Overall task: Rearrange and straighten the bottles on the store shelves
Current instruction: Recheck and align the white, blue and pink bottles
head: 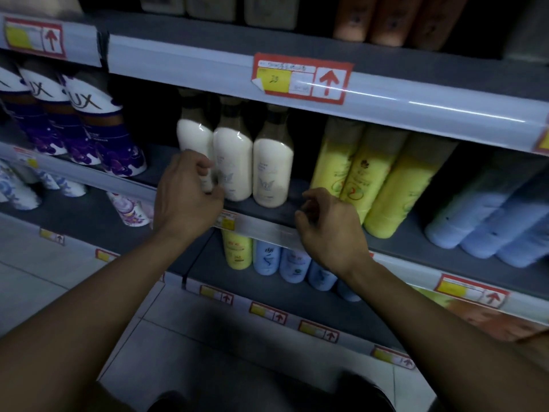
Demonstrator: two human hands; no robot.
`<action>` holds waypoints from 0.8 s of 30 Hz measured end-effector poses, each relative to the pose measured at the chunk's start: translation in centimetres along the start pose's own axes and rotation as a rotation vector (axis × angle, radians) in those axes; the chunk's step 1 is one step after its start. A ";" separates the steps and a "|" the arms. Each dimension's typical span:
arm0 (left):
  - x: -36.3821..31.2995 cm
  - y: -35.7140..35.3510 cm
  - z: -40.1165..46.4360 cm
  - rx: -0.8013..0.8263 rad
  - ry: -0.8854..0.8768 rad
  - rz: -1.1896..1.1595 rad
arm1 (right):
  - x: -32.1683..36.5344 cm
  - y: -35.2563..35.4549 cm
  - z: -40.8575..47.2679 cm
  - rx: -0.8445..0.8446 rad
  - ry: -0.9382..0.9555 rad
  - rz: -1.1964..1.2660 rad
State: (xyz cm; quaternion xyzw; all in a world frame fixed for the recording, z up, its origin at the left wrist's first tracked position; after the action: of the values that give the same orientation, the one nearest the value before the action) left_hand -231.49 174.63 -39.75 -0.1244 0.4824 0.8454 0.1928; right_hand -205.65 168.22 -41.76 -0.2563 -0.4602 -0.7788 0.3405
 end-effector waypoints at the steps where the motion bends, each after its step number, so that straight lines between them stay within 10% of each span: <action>1: -1.3 0.2 -0.4 0.007 -0.023 -0.014 | 0.0 1.0 -0.3 -0.017 0.008 -0.009; 7: -9.8 0.7 -3.5 0.086 -0.214 -0.100 | -1.5 7.8 -2.2 -0.155 -0.051 0.008; 24: -16.2 -7.3 -2.9 0.209 -0.060 -0.185 | -8.5 14.4 -2.5 -0.359 -0.231 0.033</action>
State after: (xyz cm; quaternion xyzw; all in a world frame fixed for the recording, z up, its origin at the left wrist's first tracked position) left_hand -213.71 172.13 -40.38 -0.1221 0.5483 0.7725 0.2961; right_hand -189.44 163.57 -41.09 -0.4080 -0.3457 -0.8080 0.2472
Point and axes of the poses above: each hand's wrist, its own z-axis towards the middle knuckle, its own y-axis out of the back of the hand, x = y × z, the point moved 9 cm from there along z, towards the middle knuckle, and after that the axes turned 15 degrees about z, right-handed, at the moved point
